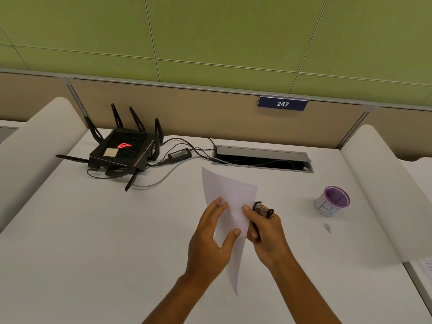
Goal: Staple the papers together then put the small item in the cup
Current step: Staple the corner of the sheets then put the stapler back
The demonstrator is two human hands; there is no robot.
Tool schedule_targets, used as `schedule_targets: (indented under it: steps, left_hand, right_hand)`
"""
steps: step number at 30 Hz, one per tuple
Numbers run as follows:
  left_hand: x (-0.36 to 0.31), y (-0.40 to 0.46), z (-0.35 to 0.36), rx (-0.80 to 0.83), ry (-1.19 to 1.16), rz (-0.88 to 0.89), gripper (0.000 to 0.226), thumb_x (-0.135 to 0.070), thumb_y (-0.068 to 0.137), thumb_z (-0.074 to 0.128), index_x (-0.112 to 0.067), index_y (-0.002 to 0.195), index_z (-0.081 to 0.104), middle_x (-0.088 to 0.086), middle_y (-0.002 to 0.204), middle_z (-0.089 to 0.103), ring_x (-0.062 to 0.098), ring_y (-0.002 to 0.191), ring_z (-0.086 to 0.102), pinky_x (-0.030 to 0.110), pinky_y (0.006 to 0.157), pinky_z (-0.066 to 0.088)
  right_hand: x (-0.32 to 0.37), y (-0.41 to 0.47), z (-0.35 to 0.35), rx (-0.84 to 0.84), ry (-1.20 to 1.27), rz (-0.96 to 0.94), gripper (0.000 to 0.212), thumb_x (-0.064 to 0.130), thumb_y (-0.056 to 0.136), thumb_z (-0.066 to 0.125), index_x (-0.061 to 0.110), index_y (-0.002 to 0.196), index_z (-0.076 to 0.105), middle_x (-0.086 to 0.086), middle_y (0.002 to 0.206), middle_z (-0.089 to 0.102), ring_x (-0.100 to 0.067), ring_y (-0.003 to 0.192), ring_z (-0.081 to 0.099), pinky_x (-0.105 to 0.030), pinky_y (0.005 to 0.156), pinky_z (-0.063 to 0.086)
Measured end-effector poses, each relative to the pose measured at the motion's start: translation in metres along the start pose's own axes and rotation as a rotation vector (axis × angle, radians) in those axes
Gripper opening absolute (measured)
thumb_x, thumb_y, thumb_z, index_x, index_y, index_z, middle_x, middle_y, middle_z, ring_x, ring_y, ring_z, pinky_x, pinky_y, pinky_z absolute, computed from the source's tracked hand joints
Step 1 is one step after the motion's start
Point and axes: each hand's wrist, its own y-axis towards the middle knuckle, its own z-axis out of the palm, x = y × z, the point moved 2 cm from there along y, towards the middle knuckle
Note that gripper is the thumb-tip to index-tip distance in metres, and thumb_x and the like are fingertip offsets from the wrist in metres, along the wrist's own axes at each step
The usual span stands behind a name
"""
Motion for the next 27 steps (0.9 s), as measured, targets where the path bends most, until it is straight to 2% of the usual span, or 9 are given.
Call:
schedule_targets:
  steps: [5,8,11,13,15,17,20,24,27]
  left_hand:
    - [0.003,-0.004,0.004,0.052,-0.027,-0.04,0.088,-0.078,0.087,0.062,-0.036,0.16,0.037,-0.023,0.165,0.04,0.009,0.147,0.049,0.035,0.115,0.053]
    - [0.003,-0.003,0.004,0.111,-0.066,-0.072,0.09,-0.077,0.086,0.066,-0.04,0.161,0.033,-0.026,0.162,0.041,0.008,0.145,0.051,0.039,0.115,0.054]
    - [-0.002,0.001,0.0,0.143,-0.128,-0.084,0.088,-0.075,0.084,0.069,-0.047,0.158,0.03,-0.034,0.158,0.041,0.001,0.143,0.051,0.029,0.115,0.052]
    - [-0.006,0.003,-0.003,0.155,-0.15,-0.103,0.086,-0.067,0.084,0.074,-0.052,0.155,0.029,-0.045,0.152,0.04,-0.01,0.138,0.05,0.016,0.109,0.05]
    - [-0.007,0.005,-0.005,0.154,-0.137,-0.134,0.079,-0.065,0.083,0.072,-0.056,0.148,0.028,-0.049,0.142,0.041,-0.015,0.131,0.05,0.008,0.1,0.05]
    - [-0.003,0.007,-0.005,0.149,-0.156,-0.181,0.067,-0.066,0.087,0.064,-0.057,0.145,0.032,-0.038,0.144,0.047,-0.005,0.129,0.058,0.011,0.097,0.055]
    - [0.006,0.012,-0.006,0.143,-0.146,-0.243,0.036,-0.05,0.101,0.054,-0.056,0.135,0.043,-0.014,0.139,0.064,0.019,0.118,0.072,0.027,0.093,0.064]
    - [0.003,0.017,-0.015,0.145,-0.15,-0.277,0.029,-0.034,0.108,0.051,-0.053,0.129,0.046,-0.021,0.124,0.063,0.013,0.104,0.072,0.016,0.074,0.064]
    - [0.008,0.023,-0.024,0.145,-0.196,-0.36,0.033,-0.02,0.109,0.054,-0.048,0.126,0.049,-0.018,0.117,0.065,0.011,0.098,0.072,0.015,0.063,0.06]
  right_hand:
    - [0.002,-0.004,0.008,0.008,0.061,0.022,0.022,0.02,0.09,0.077,0.002,0.089,0.065,-0.009,0.054,0.043,-0.016,0.043,0.032,-0.027,0.047,0.033]
    - [0.001,-0.007,0.012,0.01,0.084,0.04,0.028,0.027,0.089,0.077,0.001,0.097,0.072,-0.009,0.055,0.047,-0.014,0.04,0.031,-0.026,0.051,0.038]
    - [-0.002,-0.008,0.016,0.065,0.105,0.056,0.039,0.038,0.09,0.074,0.008,0.114,0.076,-0.011,0.065,0.049,-0.012,0.04,0.027,-0.034,0.071,0.046]
    - [-0.001,-0.012,0.02,0.169,0.107,0.038,0.043,0.042,0.09,0.07,0.012,0.121,0.075,-0.012,0.084,0.066,-0.01,0.042,0.027,-0.029,0.063,0.042]
    - [0.0,-0.016,0.022,0.251,0.091,0.002,0.042,0.038,0.097,0.062,0.01,0.127,0.071,-0.007,0.125,0.075,-0.009,0.043,0.028,-0.023,0.048,0.03]
    - [-0.003,-0.016,0.021,0.279,0.08,-0.016,0.039,0.033,0.101,0.058,0.008,0.129,0.069,-0.008,0.138,0.068,-0.008,0.042,0.028,-0.023,0.046,0.025]
    - [-0.006,-0.014,0.016,0.277,0.039,-0.046,0.035,0.028,0.102,0.059,0.006,0.128,0.068,-0.009,0.138,0.068,-0.007,0.04,0.028,-0.025,0.045,0.024]
    - [-0.01,-0.005,0.0,0.035,-0.09,-0.114,0.021,0.018,0.097,0.07,0.016,0.116,0.077,-0.015,0.103,0.072,-0.015,0.048,0.026,-0.03,0.048,0.024]
    - [-0.018,0.005,-0.021,-0.244,-0.152,-0.078,0.024,0.015,0.093,0.076,0.027,0.114,0.075,0.008,0.116,0.078,-0.017,0.058,0.044,-0.029,0.048,0.035]
